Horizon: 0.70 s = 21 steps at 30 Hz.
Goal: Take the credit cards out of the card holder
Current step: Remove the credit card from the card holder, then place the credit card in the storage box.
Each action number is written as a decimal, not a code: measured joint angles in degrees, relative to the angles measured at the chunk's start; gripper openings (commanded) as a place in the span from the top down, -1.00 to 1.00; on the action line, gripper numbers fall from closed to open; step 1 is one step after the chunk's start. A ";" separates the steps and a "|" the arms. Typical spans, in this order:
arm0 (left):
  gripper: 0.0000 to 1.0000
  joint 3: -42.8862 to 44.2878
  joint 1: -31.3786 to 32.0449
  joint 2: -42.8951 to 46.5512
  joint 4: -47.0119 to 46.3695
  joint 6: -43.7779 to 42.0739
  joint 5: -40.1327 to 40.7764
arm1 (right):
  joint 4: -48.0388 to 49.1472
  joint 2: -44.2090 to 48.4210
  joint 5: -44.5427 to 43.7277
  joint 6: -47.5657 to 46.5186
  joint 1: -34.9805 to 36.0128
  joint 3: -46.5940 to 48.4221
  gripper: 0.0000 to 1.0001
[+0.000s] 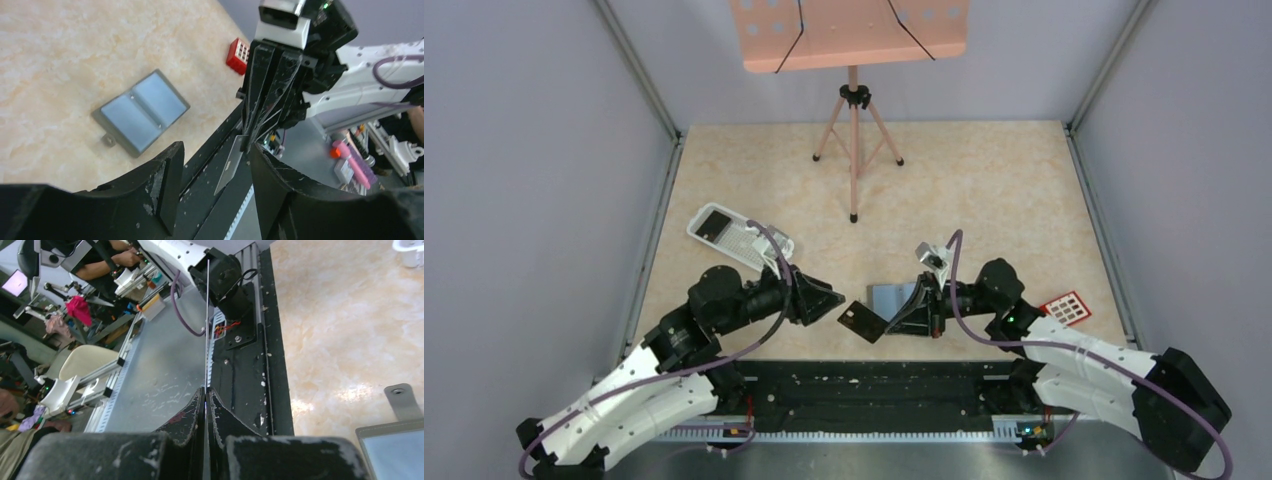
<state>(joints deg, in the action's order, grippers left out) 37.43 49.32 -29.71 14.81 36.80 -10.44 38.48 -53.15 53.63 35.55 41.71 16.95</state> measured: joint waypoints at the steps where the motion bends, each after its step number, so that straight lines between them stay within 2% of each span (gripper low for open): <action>1: -0.12 0.63 0.00 -0.92 1.42 -0.61 -0.57 | 0.00 -0.28 0.66 0.00 0.00 0.00 1.00; 10: -0.08 3.28 0.00 -6.73 8.55 -2.80 -5.20 | -0.15 -1.14 3.54 0.24 0.00 0.00 1.00; 15: 0.11 3.78 0.00 -9.77 8.85 -3.52 -8.39 | -0.13 -1.36 3.72 0.48 0.00 0.00 1.00; 17: 0.25 3.78 0.00 -10.99 8.83 -3.63 -9.92 | -0.13 -1.42 3.74 0.50 0.00 0.00 1.00; 21: 0.91 3.78 0.00 -11.56 8.07 -3.26 -12.13 | 0.02 -1.79 3.69 0.52 0.00 0.00 1.00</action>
<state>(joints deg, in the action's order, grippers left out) 41.21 49.32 -41.28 22.87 33.54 -22.57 38.50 -54.94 57.32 36.07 41.71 16.95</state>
